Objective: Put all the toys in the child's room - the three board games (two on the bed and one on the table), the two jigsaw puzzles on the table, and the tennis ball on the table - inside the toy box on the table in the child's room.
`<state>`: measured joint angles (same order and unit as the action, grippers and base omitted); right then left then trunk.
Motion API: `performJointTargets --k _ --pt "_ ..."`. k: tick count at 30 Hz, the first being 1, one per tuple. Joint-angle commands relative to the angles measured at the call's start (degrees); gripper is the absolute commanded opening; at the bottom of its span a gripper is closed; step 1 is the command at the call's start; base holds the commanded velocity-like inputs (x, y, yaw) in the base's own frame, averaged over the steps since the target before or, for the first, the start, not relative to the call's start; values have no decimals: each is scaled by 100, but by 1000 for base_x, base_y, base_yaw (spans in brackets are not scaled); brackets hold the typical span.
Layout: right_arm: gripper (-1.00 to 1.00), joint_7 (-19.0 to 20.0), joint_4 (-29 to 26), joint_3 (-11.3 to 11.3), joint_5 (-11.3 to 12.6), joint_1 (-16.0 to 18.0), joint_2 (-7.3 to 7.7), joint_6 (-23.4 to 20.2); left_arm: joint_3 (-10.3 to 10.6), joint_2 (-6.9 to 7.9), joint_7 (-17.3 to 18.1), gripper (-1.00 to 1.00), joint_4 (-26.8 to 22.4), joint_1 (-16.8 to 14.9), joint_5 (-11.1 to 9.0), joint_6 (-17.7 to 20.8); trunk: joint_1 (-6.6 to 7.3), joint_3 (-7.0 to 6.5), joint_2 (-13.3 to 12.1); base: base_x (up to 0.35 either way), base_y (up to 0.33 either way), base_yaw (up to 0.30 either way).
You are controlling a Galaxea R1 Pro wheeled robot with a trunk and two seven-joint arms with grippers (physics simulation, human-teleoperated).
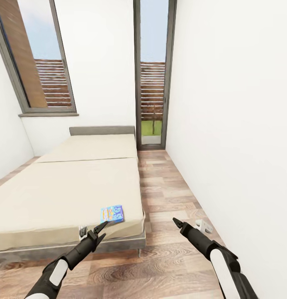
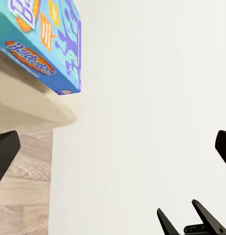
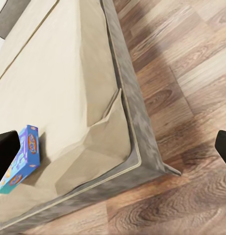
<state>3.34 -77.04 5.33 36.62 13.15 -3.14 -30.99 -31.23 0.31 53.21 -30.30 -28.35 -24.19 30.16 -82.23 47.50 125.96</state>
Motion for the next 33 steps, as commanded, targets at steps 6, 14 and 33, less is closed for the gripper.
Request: performJointTargets --k 6,14,33 --pt "100 27 -4 14 3 3 -11 -39 -207 3 6 100 9 -4 -24 43 -131 114 245 0 0 0" --pt "100 27 -4 12 3 3 -11 -39 -249 12 5 100 32 -4 -26 48 -307 257 565 0 0 0" --pt "100 244 -4 26 3 3 -5 -44 -978 11 -82 100 37 -4 -28 -177 -724 598 1327 0 0 0"
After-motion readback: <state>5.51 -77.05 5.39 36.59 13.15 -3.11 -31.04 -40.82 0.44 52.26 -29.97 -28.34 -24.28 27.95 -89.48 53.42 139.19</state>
